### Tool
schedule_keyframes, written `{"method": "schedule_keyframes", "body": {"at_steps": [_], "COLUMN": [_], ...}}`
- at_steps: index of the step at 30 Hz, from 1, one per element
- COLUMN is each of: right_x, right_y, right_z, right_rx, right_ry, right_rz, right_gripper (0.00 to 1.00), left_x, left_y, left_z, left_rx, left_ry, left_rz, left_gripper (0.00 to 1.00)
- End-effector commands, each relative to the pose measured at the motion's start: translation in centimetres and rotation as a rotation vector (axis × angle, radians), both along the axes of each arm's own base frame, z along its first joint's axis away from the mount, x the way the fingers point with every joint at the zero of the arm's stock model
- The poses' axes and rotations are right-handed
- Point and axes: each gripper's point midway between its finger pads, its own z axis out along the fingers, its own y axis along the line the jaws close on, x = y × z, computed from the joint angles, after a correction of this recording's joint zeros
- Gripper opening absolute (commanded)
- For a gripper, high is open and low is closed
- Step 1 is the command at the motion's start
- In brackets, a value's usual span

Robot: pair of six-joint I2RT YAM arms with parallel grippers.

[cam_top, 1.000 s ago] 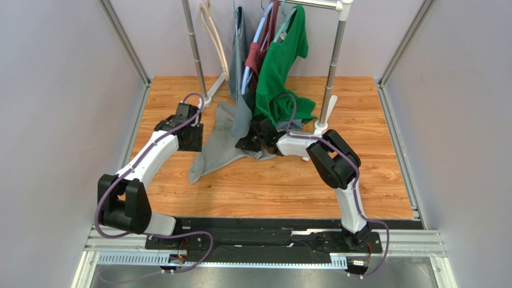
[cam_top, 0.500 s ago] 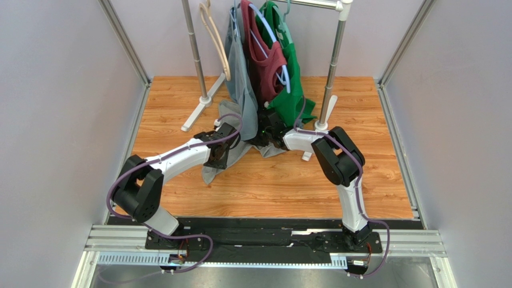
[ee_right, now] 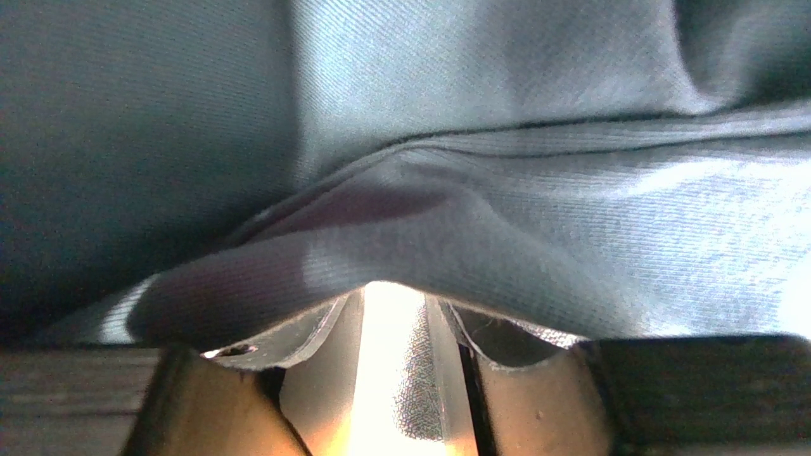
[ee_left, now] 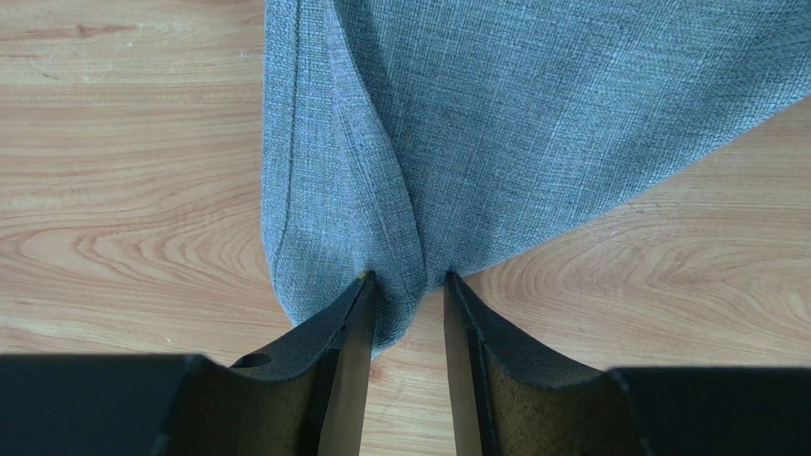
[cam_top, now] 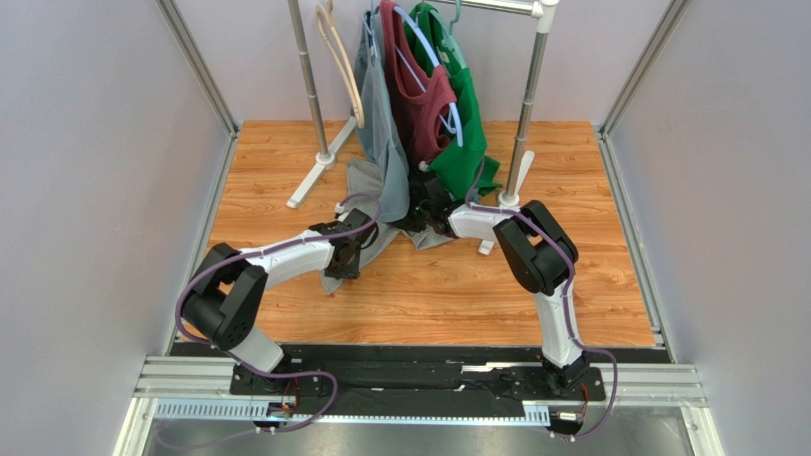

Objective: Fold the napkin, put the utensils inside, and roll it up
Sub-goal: Adjust the napkin at the center of the board.

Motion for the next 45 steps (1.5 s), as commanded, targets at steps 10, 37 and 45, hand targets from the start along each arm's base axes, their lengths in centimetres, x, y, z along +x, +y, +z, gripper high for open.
{"method": "schedule_keyframes", "body": {"at_steps": [10,37,45], "right_x": [-2.2,-2.2,-2.1], "right_y": [-4.3,-5.4,-5.2], "right_z": [-4.8,-5.8,-5.6], "right_rx": [-0.171,-0.196,-0.189], "right_ry": [0.136,0.159,0.158], "right_rz": [-0.068,-0.082,-0.077], "right_gripper": [0.37,0.36,0.36], "left_x": [-0.4,-3.8,-3.1], "left_y": [1.5,8.0,5.2], "left_z": [-0.1,2.3,4.8], "left_rx": [0.071,-0.023,-0.188], "left_ry": [0.015,-0.024,-0.135], "left_rz": [0.038,0.323,0.255], "left_gripper": [0.17,0.38,0.45]}}
